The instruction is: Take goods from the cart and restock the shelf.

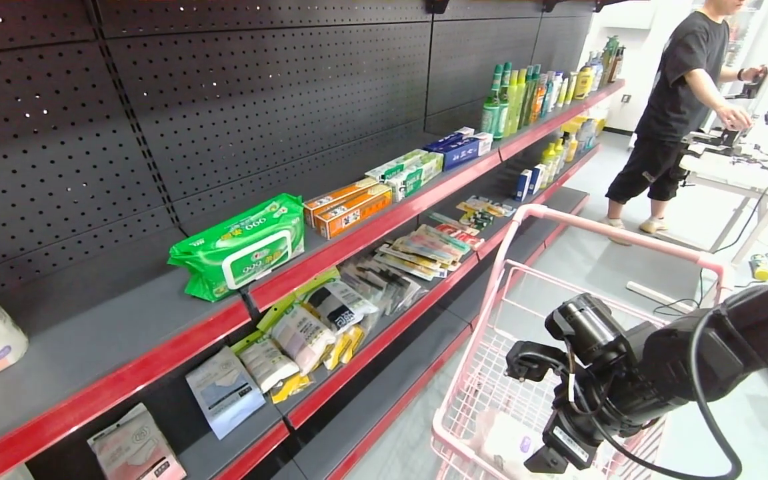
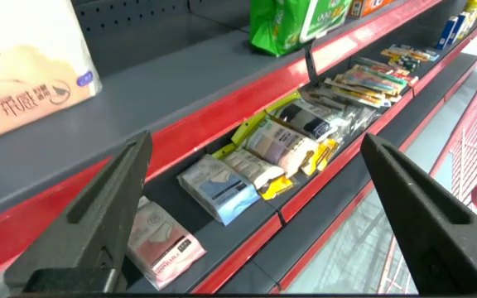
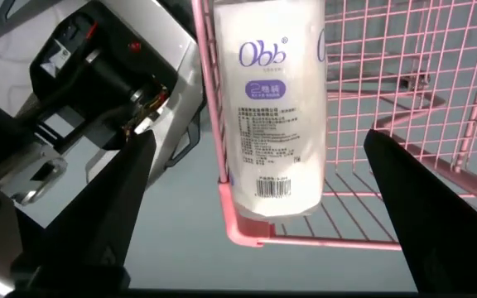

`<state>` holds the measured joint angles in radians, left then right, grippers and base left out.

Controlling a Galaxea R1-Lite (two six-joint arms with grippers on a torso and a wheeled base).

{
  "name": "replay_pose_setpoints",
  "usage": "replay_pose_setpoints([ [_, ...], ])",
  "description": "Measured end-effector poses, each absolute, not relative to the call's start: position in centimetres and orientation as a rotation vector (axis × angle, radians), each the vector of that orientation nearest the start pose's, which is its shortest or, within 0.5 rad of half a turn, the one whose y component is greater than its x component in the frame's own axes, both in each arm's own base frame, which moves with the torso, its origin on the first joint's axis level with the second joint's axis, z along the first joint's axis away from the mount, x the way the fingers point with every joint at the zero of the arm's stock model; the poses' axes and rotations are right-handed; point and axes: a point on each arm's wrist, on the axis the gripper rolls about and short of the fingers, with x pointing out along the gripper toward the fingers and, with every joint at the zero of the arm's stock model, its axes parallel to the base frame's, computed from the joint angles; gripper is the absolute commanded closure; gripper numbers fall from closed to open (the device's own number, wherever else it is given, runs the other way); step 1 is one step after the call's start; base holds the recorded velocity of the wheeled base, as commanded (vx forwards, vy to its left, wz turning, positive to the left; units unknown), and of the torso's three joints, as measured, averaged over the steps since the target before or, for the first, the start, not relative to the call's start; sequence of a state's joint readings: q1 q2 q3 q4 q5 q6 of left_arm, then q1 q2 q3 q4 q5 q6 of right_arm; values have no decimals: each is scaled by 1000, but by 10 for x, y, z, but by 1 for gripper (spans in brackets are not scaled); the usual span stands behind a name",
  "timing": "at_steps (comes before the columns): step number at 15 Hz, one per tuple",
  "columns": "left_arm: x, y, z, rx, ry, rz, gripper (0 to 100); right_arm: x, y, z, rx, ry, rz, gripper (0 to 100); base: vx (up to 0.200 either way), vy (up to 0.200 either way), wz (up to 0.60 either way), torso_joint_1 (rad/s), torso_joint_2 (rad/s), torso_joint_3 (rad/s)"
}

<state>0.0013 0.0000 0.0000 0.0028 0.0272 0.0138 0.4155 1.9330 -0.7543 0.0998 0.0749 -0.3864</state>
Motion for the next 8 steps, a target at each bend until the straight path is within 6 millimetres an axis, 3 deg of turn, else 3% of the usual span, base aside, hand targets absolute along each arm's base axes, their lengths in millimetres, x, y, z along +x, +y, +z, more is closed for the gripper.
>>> replay_pose_setpoints([
  [8,-23,1,75,14,3,28,0,255,116,51,-549,1167,670,0,0,0,0,-163,367,200],
])
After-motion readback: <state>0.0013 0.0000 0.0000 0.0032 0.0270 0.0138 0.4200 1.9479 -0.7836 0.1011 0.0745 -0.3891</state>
